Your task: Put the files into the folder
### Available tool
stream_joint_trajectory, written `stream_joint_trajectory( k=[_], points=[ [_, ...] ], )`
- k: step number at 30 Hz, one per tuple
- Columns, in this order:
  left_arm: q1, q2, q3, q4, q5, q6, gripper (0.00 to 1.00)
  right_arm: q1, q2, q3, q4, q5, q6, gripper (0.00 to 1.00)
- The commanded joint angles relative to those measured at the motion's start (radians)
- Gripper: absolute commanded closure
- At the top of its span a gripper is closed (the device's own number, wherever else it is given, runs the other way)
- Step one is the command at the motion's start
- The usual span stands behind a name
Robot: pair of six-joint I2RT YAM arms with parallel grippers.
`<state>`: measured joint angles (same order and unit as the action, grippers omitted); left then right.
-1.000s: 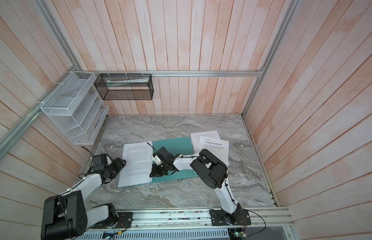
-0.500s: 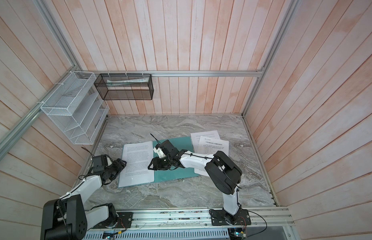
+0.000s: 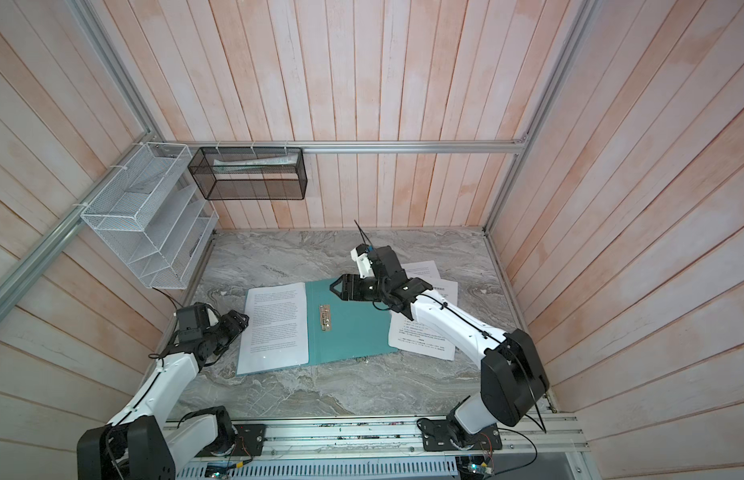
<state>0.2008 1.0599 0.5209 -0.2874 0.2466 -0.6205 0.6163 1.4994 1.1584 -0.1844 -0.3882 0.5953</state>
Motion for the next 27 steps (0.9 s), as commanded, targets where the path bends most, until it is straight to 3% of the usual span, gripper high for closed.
stream_joint_trajectory(
  k=[1,5,6,9,15,27],
  points=[
    [-0.052,-0.006,0.110,-0.035,-0.055,0.035,0.22,-0.084,-0.018,-0.026,-0.058,0.092,-0.066,0.41],
    [-0.195,0.080,0.217,0.007,-0.047,0.060,0.23,-0.161,0.014,-0.055,-0.007,0.071,-0.080,0.84],
    [-0.242,0.115,0.243,0.012,-0.054,0.066,0.24,-0.160,0.037,-0.052,-0.001,0.053,-0.084,0.87],
    [-0.378,0.216,0.278,0.063,-0.042,0.081,0.26,-0.141,0.112,-0.056,0.028,-0.036,-0.088,0.89],
    [-0.472,0.388,0.200,0.235,0.093,0.038,0.33,-0.015,0.260,-0.034,0.051,-0.074,-0.087,0.91],
    [-0.491,0.381,0.050,0.246,0.085,-0.022,0.54,0.111,0.460,0.028,0.104,-0.114,-0.049,0.88]
  ],
)
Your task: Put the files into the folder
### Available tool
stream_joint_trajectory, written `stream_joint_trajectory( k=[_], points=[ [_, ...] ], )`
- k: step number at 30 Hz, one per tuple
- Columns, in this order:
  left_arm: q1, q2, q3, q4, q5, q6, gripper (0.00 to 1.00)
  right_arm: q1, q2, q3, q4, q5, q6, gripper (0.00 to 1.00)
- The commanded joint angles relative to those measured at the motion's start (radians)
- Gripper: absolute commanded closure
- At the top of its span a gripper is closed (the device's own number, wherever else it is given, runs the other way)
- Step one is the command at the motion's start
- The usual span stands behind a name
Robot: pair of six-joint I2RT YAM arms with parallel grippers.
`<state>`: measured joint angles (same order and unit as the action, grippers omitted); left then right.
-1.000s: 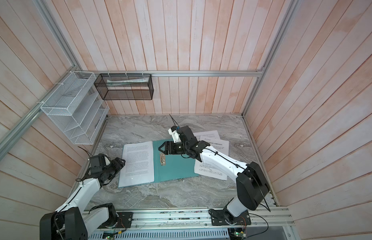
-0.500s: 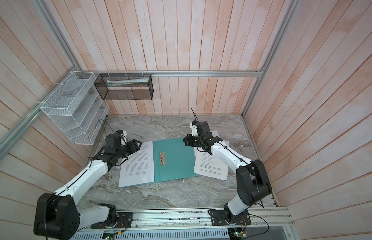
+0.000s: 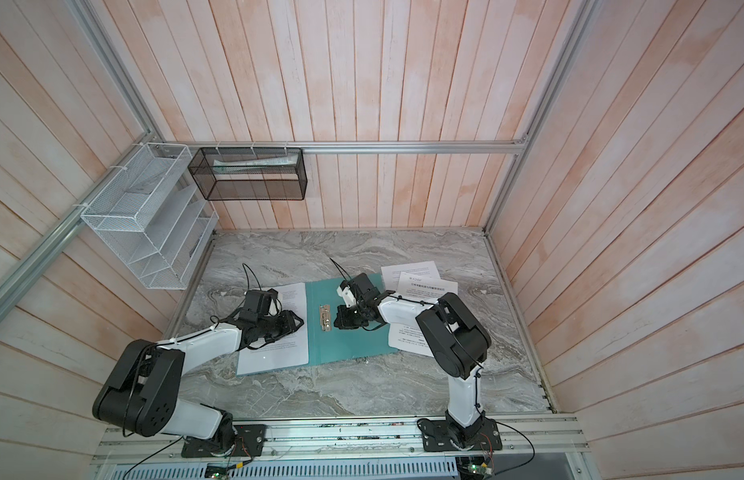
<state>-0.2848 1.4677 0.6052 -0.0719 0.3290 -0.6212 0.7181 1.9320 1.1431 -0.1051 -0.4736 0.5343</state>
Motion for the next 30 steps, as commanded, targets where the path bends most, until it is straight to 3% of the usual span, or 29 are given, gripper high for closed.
stream_joint_trajectory(
  k=[1,13,30],
  points=[
    [-0.005,-0.030,-0.047,0.039,0.003,-0.029,0.56,0.010,0.036,0.049,0.026,-0.036,0.013,0.86],
    [-0.005,0.035,-0.132,0.087,-0.002,-0.075,0.66,0.019,0.089,0.099,0.023,-0.074,0.012,0.84],
    [-0.005,0.042,-0.176,0.111,-0.012,-0.087,0.66,0.029,0.113,0.105,-0.016,-0.062,0.016,0.89]
  ],
)
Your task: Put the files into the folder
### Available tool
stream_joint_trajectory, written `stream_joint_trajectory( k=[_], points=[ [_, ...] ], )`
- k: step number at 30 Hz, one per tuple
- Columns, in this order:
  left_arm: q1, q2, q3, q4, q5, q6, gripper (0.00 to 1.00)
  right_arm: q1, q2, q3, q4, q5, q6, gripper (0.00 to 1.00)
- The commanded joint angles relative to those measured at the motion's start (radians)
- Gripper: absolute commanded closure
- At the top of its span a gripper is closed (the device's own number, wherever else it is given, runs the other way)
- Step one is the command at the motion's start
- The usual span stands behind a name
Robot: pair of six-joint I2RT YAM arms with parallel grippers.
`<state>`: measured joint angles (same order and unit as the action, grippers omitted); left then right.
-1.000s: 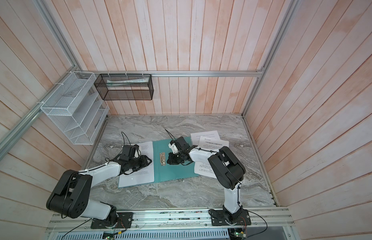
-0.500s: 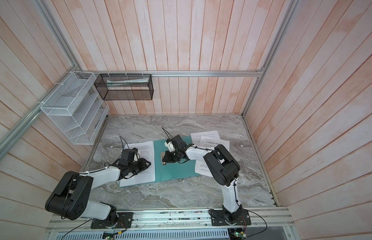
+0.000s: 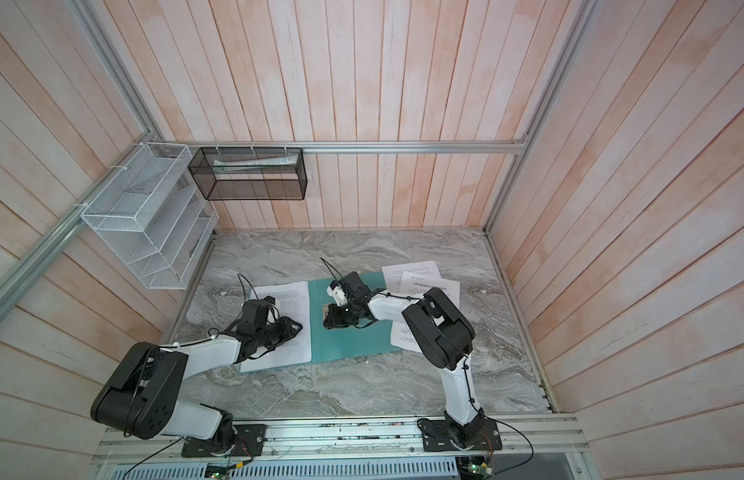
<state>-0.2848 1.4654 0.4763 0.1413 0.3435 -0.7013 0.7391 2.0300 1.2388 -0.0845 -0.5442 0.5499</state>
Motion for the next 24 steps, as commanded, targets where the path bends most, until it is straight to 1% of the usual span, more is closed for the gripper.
stream_joint_trajectory(
  k=[1,3,24],
  points=[
    [-0.005,0.043,-0.048,-0.102,-0.027,-0.008,0.67,0.009,0.010,0.004,-0.034,0.011,0.003,0.88],
    [-0.005,0.040,-0.051,-0.103,-0.028,-0.007,0.66,0.011,0.000,-0.003,-0.034,0.021,0.004,0.86],
    [-0.005,0.025,-0.073,-0.101,-0.038,-0.017,0.67,0.012,-0.046,-0.028,-0.027,0.063,0.011,0.86]
  ],
)
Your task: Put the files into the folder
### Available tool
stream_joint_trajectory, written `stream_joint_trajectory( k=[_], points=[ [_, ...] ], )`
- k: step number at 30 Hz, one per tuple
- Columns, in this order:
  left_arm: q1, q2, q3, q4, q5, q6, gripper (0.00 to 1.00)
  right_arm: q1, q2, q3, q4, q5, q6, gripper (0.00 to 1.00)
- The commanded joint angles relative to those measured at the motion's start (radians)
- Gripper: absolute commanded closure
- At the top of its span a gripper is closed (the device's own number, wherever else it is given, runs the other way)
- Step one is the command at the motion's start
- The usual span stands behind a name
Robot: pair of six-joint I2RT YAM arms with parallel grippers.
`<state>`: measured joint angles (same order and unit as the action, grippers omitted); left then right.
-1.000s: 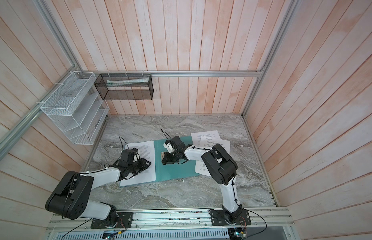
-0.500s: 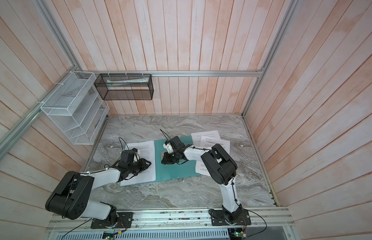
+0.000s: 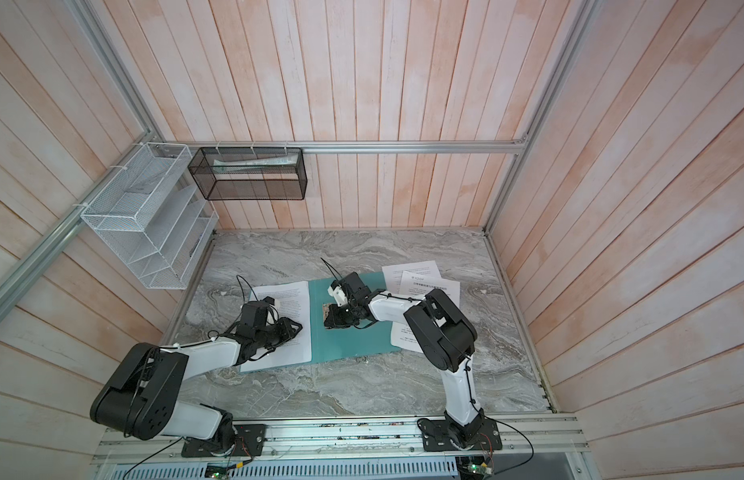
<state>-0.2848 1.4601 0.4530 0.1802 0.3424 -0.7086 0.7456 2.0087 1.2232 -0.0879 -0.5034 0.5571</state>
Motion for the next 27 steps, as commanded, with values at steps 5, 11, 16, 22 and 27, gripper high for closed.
stream_joint_trajectory(
  k=[5,11,16,22,27],
  points=[
    [-0.005,0.028,-0.051,-0.139,-0.037,-0.011,0.67,0.006,-0.006,-0.013,-0.018,0.002,0.006,0.85],
    [-0.005,0.036,-0.049,-0.137,-0.039,-0.009,0.67,0.006,0.003,-0.016,-0.018,-0.008,0.003,0.86],
    [-0.005,0.037,-0.048,-0.139,-0.039,-0.009,0.67,0.006,0.019,-0.016,-0.010,-0.026,0.004,0.87],
    [-0.005,0.037,-0.047,-0.139,-0.040,-0.011,0.67,0.006,0.036,-0.008,-0.014,-0.035,0.006,0.87],
    [-0.005,0.038,-0.047,-0.139,-0.040,-0.011,0.67,0.006,0.044,-0.008,-0.015,-0.035,0.010,0.87]
  ],
)
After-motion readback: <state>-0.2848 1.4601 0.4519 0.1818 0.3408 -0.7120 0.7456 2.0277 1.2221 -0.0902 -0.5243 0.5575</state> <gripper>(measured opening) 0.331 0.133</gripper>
